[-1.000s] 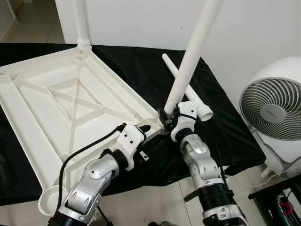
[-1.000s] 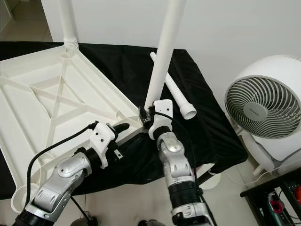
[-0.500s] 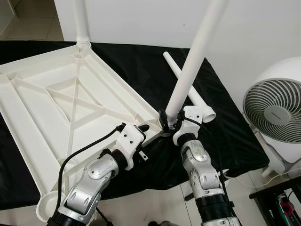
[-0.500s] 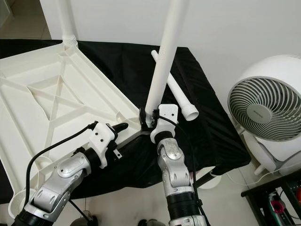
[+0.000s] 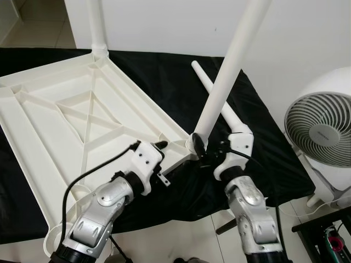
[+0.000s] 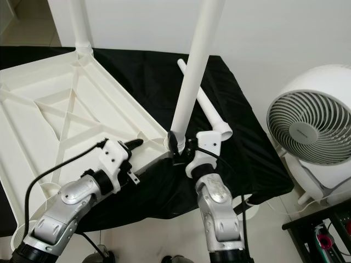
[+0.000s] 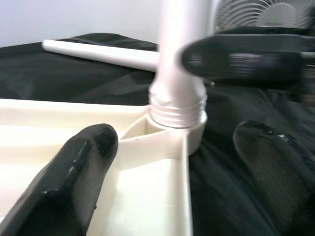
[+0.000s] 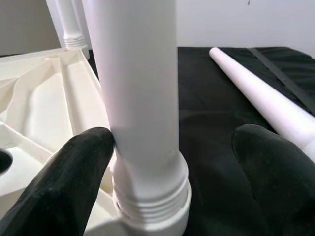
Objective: Building children table
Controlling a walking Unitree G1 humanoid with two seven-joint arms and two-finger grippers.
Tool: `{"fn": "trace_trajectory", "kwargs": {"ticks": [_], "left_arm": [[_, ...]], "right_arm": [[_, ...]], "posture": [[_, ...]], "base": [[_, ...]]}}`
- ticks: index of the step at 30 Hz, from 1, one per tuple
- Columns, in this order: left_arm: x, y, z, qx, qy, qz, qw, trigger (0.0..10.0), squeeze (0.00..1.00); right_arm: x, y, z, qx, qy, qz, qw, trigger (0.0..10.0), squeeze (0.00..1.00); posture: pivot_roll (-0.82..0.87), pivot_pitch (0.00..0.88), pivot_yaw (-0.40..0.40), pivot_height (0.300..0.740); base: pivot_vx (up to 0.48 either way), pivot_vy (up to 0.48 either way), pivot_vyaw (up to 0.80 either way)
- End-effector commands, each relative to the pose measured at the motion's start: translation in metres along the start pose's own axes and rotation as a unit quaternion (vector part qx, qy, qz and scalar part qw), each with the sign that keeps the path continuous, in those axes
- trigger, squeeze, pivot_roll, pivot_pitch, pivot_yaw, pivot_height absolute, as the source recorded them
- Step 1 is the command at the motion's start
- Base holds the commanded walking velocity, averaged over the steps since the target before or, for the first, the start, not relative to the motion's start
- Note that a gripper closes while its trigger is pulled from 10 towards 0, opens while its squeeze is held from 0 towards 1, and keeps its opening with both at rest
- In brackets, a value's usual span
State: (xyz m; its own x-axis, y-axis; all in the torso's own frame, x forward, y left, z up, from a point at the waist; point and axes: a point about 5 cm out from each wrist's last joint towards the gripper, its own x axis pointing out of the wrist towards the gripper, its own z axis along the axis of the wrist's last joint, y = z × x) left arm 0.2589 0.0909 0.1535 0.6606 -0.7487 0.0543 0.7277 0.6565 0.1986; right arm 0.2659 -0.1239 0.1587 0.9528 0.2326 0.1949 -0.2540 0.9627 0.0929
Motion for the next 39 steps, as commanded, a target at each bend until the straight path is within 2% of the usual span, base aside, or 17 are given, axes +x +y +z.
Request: {"fn": "trace_trajectory", "kwargs": {"ticks": [1, 2, 3, 8, 12, 13, 14, 15, 17, 21, 24, 27, 28, 29, 30, 32, 39], "left_arm": [[0.0, 0.0, 0.001, 0.004, 0.002, -0.029, 1.0, 10.0, 1.0], [-0.001, 0.004, 0.002, 0.009, 0.003, -0.026, 1.0, 10.0, 0.66], [-0.002, 0.008, 0.003, 0.019, 0.005, -0.022, 1.0, 10.0, 0.0], [-0.006, 0.019, 0.009, 0.029, 0.005, -0.017, 0.999, 10.0, 0.0], [-0.007, 0.021, 0.01, 0.031, 0.004, -0.017, 0.999, 10.0, 0.0], [-0.008, 0.025, 0.014, 0.035, 0.002, -0.012, 0.999, 10.0, 0.0], [-0.008, 0.025, 0.014, 0.035, 0.002, -0.012, 0.999, 10.0, 0.0], [-0.01, 0.031, 0.02, 0.043, -0.001, -0.007, 0.999, 10.0, 0.0], [-0.011, 0.032, 0.023, 0.049, -0.003, -0.006, 0.999, 10.0, 0.0], [-0.013, 0.032, 0.03, 0.059, -0.009, -0.002, 0.998, 10.0, 0.0], [-0.014, 0.032, 0.033, 0.061, -0.011, 0.0, 0.998, 10.0, 0.0], [-0.016, 0.031, 0.038, 0.064, -0.016, 0.003, 0.998, 10.0, 0.0], [-0.018, 0.029, 0.04, 0.068, -0.015, 0.002, 0.998, 10.0, 0.0], [-0.02, 0.024, 0.042, 0.074, -0.011, -0.004, 0.997, 10.0, 0.0], [-0.02, 0.024, 0.042, 0.074, -0.011, -0.004, 0.997, 10.0, 0.0], [-0.022, 0.017, 0.044, 0.074, -0.007, -0.017, 0.997, 10.0, 0.0], [-0.022, 0.009, 0.044, 0.077, 0.0, -0.04, 0.996, 10.0, 0.0]], "right_arm": [[-0.006, -0.009, 0.003, -0.003, 0.0, -0.008, 1.0, 10.0, 0.0], [-0.01, -0.01, 0.003, -0.005, 0.001, -0.002, 1.0, 10.0, 0.0], [-0.016, -0.011, 0.002, -0.008, 0.005, 0.011, 1.0, 10.0, 0.0], [-0.032, -0.01, 0.002, -0.004, 0.02, 0.066, 0.998, 10.0, 0.0], [-0.033, -0.01, 0.002, -0.004, 0.022, 0.074, 0.997, 10.0, 0.0], [-0.033, -0.006, 0.001, 0.004, 0.029, 0.106, 0.994, 8.4, 0.0], [-0.033, -0.006, 0.001, 0.004, 0.029, 0.106, 0.994, 8.4, 0.0], [-0.031, 0.0, 0.001, 0.02, 0.032, 0.149, 0.988, 0.2, 0.0], [-0.028, 0.003, 0.001, 0.025, 0.035, 0.172, 0.984, 0.0, 0.0], [-0.018, 0.005, 0.001, 0.024, 0.04, 0.215, 0.975, 0.0, 0.0], [-0.014, 0.003, 0.001, 0.022, 0.041, 0.225, 0.973, 0.0, 0.0], [-0.006, -0.003, 0.0, 0.024, 0.05, 0.247, 0.967, 0.0, 0.0], [0.0, -0.009, -0.001, 0.025, 0.058, 0.256, 0.965, 0.0, 0.0], [0.009, -0.019, 0.0, 0.022, 0.071, 0.267, 0.961, 10.0, 0.0], [0.009, -0.019, 0.0, 0.022, 0.071, 0.267, 0.961, 10.0, 0.0], [0.019, -0.033, 0.006, 0.024, 0.073, 0.268, 0.96, 10.0, 0.0], [0.028, -0.048, 0.011, 0.033, 0.072, 0.268, 0.96, 10.0, 0.0]], "posture": [[0.08, 0.099, -0.092, 0.74], [0.08, 0.1, -0.087, 0.74], [0.08, 0.101, -0.083, 0.74], [0.08, 0.102, -0.076, 0.74], [0.08, 0.102, -0.074, 0.74], [0.08, 0.102, -0.074, 0.74], [0.08, 0.102, -0.074, 0.74], [0.09, 0.103, -0.077, 0.74], [0.1, 0.106, -0.08, 0.74], [0.12, 0.113, -0.09, 0.74], [0.13, 0.115, -0.093, 0.74], [0.14, 0.12, -0.097, 0.74], [0.15, 0.13, -0.102, 0.74], [0.16, 0.138, -0.105, 0.74], [0.16, 0.138, -0.105, 0.74], [0.16, 0.144, -0.106, 0.74], [0.15, 0.153, -0.105, 0.74]], "base": [[0.0, 0.0, 0.0], [0.0, 0.0, 0.0], [0.0, 0.0, 0.0], [0.0, 0.0, 0.0], [0.0, 0.0, 0.0], [0.0, 0.0, 0.0], [0.0, 0.0, 0.0], [0.0, 0.0, 0.0], [0.0, 0.0, 0.0], [0.0, 0.0, 0.0], [0.0, 0.0, 0.0], [0.0, 0.0, 0.0], [0.0, 0.0, 0.0], [0.0, 0.0, 0.0], [0.0, 0.0, 0.0], [0.0, 0.0, 0.0], [0.0, 0.0, 0.0]]}}
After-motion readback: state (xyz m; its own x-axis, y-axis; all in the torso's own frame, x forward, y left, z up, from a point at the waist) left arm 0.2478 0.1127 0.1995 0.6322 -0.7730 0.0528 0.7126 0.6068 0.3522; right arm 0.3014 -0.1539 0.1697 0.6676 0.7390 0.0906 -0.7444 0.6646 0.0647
